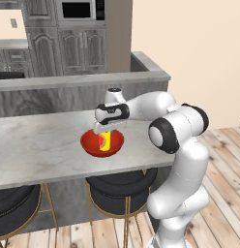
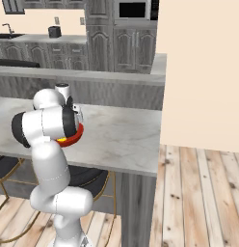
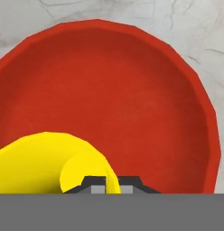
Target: Place the cup inside the bowl on the dining table and move the bowl to any counter.
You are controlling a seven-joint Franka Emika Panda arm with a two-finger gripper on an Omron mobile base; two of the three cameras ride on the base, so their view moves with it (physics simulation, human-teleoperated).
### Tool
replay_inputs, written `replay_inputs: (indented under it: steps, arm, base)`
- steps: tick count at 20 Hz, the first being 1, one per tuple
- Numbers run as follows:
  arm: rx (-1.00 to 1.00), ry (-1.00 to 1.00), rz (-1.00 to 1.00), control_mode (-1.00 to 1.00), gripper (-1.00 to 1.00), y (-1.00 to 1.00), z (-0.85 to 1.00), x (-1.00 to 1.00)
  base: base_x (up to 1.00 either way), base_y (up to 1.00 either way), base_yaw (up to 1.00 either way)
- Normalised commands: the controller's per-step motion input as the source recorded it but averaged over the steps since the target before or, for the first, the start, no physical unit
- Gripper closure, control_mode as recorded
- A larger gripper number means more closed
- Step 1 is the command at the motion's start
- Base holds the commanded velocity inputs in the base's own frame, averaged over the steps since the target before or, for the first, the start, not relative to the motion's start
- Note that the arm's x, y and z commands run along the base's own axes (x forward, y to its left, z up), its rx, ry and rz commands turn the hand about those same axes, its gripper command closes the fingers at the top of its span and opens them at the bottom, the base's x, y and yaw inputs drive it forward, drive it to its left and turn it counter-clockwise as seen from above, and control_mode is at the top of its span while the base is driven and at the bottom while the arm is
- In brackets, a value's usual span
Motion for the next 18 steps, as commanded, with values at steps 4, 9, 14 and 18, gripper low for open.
replay_inputs:
  steps: [4,9,14,18]
  arm:
    - [0.0,-0.02,0.0,-1.0,1.0,0.0,-0.11,0.0]
    - [0.0,0.0,0.0,-1.0,1.0,0.03,0.0,0.0]
    - [0.0,0.0,0.0,-1.0,-1.0,0.14,0.0,-0.04]
    - [0.0,0.0,0.0,-1.0,-1.0,0.01,0.0,-0.03]
  base:
    - [0.0,0.0,0.0]
    - [0.0,0.0,0.0]
    - [0.0,0.0,0.0]
    - [0.0,0.0,0.0]
